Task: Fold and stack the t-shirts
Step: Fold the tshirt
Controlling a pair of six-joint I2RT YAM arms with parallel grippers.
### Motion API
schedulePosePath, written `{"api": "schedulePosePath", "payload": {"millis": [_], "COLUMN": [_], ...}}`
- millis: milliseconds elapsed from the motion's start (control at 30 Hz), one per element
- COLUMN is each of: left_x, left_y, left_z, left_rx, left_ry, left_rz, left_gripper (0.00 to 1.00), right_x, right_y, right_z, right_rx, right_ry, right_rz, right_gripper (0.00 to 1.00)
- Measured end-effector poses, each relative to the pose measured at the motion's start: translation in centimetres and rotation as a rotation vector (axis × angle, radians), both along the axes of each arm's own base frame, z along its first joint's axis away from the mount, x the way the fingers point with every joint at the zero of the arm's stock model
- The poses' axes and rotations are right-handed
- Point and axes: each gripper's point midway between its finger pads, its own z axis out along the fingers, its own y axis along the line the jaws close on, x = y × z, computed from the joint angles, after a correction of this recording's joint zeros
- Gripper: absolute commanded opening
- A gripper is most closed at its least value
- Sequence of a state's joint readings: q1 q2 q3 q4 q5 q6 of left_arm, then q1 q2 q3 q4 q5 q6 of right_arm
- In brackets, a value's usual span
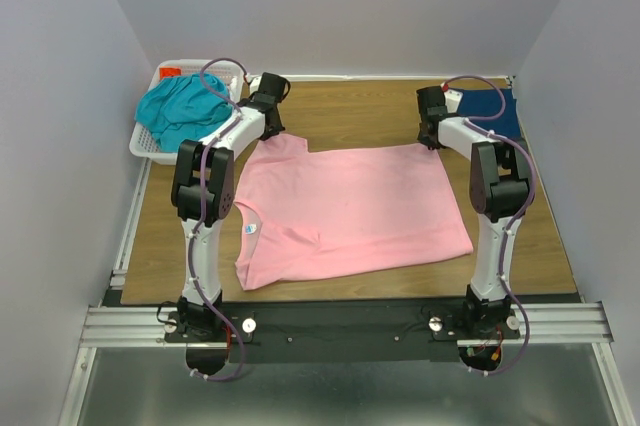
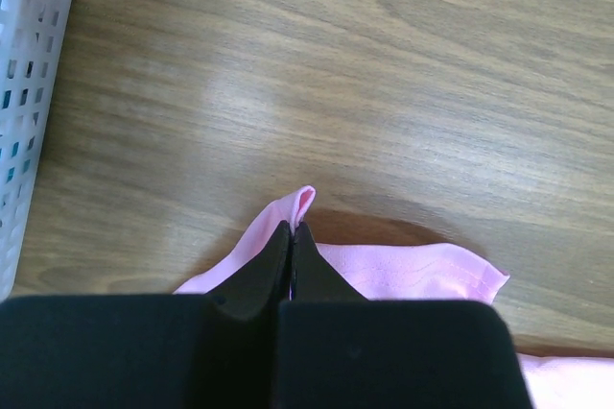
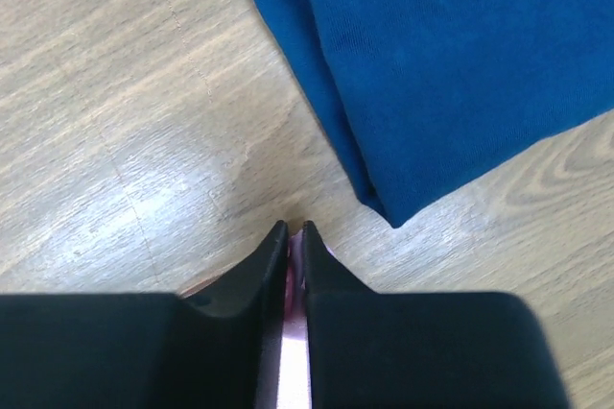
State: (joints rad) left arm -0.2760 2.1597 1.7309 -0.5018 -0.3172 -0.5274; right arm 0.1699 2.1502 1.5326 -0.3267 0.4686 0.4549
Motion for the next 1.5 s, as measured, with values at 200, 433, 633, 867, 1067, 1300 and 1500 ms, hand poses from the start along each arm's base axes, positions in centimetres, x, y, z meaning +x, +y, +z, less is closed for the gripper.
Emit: {"api": "schedulePosePath", "payload": {"millis": [200,433,633,867,1067,1300,1500], "left_x": [0.4,2.7,4.6,3.8,-0.3,-4.6,-9.0], "left_y": [-0.4,-1.0,-1.4,-1.2,-0.7,-0.4,-0.2], "left_z": [0.5,3.4,5.7,4.1,0.7,3.0,3.9], "left_rx": [-0.013,-0.022,-0.022,-0.015,-0.022,-0.06,-0.096], "left_ry": [-0.012,-0.08,-0.14,-0.109,-0.011,-0.055,-0.087], "left_rz": [-0.013,-0.026,-0.044,-0.048,-0.059,-0.046,-0.037], "left_gripper": [0.0,0.0,0.0,0.0,0.0,0.0,0.0], "right_x": [0.1,2.2,3.7,3.9,2.5,-1.0,-4.0], "right_y": [0.0,0.3,0.4,0.4,0.7,0.4,0.0], "right_z": [0.5,2.0,3.2,3.4,2.7,4.5,6.3], "right_rx": [-0.003,-0.009,-0.021,-0.027,-0.008,0.005,0.016], "right_ry": [0.008,-0.034,-0.063,-0.065,-0.033,-0.03,-0.051], "right_rz": [0.001,0.016,0.037,0.047,0.068,0.077,0.071], "right_gripper": [0.01,0.01,0.01,0.01,0.01,0.01,0.01]}}
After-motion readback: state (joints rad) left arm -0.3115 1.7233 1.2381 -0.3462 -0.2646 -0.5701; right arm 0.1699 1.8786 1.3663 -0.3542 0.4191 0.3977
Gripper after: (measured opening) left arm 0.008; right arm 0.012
